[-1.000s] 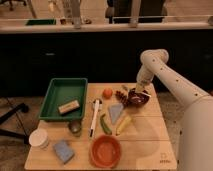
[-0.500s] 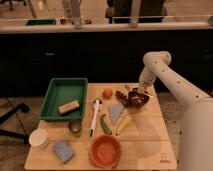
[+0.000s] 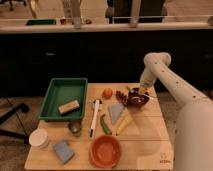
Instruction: Place fork in purple bowl
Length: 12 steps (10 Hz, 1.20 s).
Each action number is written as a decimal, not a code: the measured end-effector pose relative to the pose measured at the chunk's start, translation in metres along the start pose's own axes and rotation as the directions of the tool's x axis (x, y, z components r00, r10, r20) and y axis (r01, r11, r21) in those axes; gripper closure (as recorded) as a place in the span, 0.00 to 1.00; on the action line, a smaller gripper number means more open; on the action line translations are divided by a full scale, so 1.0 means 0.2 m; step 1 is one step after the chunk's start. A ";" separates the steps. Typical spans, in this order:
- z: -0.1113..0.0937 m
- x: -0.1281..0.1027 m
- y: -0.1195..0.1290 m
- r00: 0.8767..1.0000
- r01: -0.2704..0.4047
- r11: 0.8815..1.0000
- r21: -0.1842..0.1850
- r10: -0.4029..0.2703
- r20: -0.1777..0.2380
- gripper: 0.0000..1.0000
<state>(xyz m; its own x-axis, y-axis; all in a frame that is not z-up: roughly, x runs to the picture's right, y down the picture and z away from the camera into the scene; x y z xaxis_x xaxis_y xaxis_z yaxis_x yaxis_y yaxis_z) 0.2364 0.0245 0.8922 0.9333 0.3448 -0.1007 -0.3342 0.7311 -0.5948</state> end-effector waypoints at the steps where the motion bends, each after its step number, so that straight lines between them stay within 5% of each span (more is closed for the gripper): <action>1: 0.00 0.00 0.00 1.000 0.000 1.000 -0.003 0.000 -0.002 1.00; 8: 0.03 0.01 0.00 1.000 -0.022 1.000 -0.009 0.022 -0.004 1.00; 11: 0.03 0.04 -0.01 0.997 -0.069 0.998 -0.011 0.069 -0.021 0.81; 12: 0.03 0.05 -0.01 0.996 -0.081 0.996 -0.024 0.080 -0.024 0.65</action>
<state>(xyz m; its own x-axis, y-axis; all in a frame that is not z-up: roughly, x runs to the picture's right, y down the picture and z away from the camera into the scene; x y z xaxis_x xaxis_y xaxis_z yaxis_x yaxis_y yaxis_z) 0.2454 0.0302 0.8975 0.9064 0.3879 -0.1673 -0.4053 0.6867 -0.6035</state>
